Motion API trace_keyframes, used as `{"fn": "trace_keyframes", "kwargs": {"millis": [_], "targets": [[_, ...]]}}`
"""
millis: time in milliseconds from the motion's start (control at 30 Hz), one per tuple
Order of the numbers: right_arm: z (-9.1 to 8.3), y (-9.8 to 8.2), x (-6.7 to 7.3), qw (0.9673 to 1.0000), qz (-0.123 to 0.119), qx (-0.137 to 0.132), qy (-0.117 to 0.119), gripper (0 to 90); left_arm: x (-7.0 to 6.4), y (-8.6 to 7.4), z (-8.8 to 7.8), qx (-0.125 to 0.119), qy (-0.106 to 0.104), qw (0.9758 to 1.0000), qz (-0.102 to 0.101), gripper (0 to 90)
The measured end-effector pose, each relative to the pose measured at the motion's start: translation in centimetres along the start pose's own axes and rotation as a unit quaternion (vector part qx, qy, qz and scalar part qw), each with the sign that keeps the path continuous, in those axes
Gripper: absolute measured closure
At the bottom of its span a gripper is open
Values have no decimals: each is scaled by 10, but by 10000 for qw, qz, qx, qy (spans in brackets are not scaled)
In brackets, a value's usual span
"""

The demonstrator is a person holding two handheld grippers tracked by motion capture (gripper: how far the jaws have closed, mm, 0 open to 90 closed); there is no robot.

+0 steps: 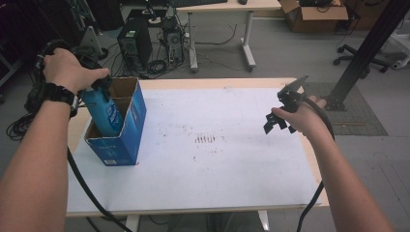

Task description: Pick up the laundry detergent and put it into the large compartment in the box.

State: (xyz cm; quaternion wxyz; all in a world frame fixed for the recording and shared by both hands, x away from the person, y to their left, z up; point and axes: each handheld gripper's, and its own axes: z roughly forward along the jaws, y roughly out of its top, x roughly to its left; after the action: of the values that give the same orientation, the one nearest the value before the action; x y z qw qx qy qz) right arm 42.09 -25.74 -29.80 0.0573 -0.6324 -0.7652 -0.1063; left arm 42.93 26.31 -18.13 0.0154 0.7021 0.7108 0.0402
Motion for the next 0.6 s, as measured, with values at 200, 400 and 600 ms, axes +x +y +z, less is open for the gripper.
{"fn": "trace_keyframes", "kwargs": {"millis": [200,400,600], "targets": [[6,-1,2,10000,-12,63,-1,67,1,-1,25,94,2,10000,1,375],[10,-1,3,10000,-34,89,-27,67,3,-1,41,153,28,9999,-56,375],[13,0,4,9999,-31,118,-20,67,2,-1,55,221,36,9997,-36,375]]}}
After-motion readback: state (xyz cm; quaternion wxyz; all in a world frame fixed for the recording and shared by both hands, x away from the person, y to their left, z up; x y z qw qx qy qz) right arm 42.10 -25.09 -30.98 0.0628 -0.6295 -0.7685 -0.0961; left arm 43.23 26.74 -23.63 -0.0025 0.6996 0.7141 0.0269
